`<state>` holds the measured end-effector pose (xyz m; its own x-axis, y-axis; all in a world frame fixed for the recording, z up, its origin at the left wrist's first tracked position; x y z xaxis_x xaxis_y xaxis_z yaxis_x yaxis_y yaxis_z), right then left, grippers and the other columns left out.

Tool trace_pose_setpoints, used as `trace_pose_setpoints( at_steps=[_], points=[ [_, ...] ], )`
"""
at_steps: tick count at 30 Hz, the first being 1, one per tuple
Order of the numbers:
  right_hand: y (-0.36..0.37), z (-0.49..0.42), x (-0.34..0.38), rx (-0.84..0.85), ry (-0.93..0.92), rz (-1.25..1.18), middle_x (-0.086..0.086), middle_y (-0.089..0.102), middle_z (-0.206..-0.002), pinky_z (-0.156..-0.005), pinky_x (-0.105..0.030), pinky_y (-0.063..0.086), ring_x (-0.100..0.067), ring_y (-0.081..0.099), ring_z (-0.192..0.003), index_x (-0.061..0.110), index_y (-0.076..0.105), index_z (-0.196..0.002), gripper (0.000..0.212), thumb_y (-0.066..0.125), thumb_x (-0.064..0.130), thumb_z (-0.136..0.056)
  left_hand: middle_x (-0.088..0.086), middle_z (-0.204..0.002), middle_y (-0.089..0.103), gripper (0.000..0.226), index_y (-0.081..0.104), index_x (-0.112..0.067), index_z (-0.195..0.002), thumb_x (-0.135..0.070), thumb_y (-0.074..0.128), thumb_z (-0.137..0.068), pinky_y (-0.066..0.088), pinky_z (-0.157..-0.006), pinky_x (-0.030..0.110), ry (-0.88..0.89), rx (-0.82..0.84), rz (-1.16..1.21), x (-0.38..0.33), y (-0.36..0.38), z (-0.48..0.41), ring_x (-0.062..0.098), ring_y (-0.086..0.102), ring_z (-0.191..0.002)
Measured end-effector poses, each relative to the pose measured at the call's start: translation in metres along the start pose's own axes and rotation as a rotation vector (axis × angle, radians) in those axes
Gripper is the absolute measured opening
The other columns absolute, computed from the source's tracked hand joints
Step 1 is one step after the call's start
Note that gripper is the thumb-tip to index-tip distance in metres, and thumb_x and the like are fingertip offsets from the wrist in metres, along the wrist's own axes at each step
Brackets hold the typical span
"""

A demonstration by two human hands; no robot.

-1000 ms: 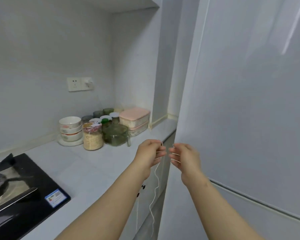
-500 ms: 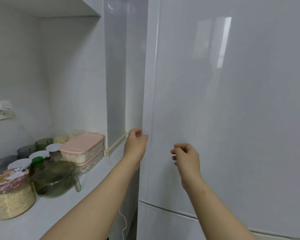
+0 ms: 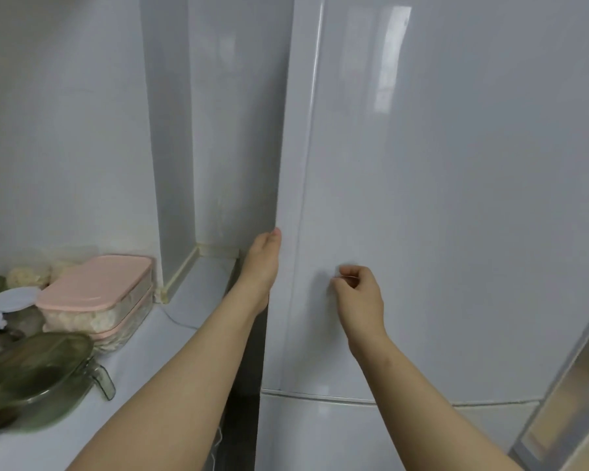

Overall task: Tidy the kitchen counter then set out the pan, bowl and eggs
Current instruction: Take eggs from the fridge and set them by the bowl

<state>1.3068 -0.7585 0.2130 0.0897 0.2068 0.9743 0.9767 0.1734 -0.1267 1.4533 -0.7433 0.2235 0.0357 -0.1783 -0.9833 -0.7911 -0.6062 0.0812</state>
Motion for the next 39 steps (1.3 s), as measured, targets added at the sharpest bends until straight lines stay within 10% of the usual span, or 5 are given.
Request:
trace_pose_setpoints(
  at_steps=[12, 25, 29, 33, 39],
  points=[
    [-0.052, 0.098, 0.005, -0.137, -0.107, -0.03, 0.011, 0.052, -0.083, -0.064, -0.018, 0.039, -0.003, 0.049, -0.071, 0.024, 0.05, -0.092, 0.016, 0.051, 0.009, -0.087, -0.001, -0.093, 0.067, 0.029, 0.059, -0.025, -0.086, -0.043, 0.038, -0.097, 0.048, -0.081, 0.03, -0.012, 0.014, 0.104, -0.017, -0.002, 0.138, 0.015, 0.061, -0.089],
    [-0.19, 0.247, 0.009, -0.461, -0.186, -0.101, -0.001, 0.058, -0.104, -0.073, -0.017, 0.042, -0.005, 0.055, -0.089, 0.021, 0.056, -0.095, 0.005, 0.054, 0.023, -0.091, 0.004, -0.067, 0.063, 0.015, 0.056, -0.012, -0.073, -0.015, 0.061, -0.087, 0.055, -0.066, 0.035, 0.153, 0.422, -0.033, -0.056, 0.073, 0.328, 0.018, 0.06, -0.064],
    [-0.234, 0.286, 0.017, -0.579, -0.239, -0.12, 0.008, 0.056, -0.085, -0.075, -0.02, 0.041, -0.003, 0.052, -0.08, 0.026, 0.055, -0.085, 0.012, 0.049, 0.022, -0.094, -0.006, -0.082, 0.06, 0.02, 0.053, -0.036, -0.079, -0.022, 0.066, -0.082, 0.051, -0.072, 0.035, 0.379, 0.319, -0.127, -0.061, 0.108, 0.361, 0.012, 0.057, -0.074],
    [-0.272, 0.315, 0.023, -0.69, -0.29, -0.096, 0.012, 0.056, -0.092, -0.072, -0.007, 0.042, 0.005, 0.052, -0.086, 0.03, 0.052, -0.09, 0.005, 0.053, 0.026, -0.092, -0.014, -0.099, 0.057, 0.028, 0.052, -0.039, -0.098, -0.013, 0.057, -0.09, 0.046, -0.086, 0.022, 0.395, 0.544, -0.062, -0.064, 0.145, 0.392, 0.007, 0.056, -0.098],
    [-0.333, 0.329, 0.018, -0.893, -0.206, 0.057, 0.002, 0.056, -0.117, -0.089, -0.027, 0.042, -0.015, 0.051, -0.109, 0.015, 0.051, -0.122, 0.034, 0.057, 0.013, -0.088, -0.024, -0.094, 0.056, 0.03, 0.054, -0.036, -0.098, -0.007, 0.053, -0.092, 0.045, -0.087, 0.026, 0.356, 0.818, -0.026, -0.065, 0.195, 0.428, 0.007, 0.057, -0.094]
  ],
)
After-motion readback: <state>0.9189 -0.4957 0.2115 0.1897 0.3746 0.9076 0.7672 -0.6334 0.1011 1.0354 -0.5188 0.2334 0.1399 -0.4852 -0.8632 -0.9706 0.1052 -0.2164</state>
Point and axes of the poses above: each hand's wrist, its own z-axis away from the middle knuckle, its own y-axis out of the palm, x = y × z, the point moved 2 cm from there along -z, towards the middle knuckle
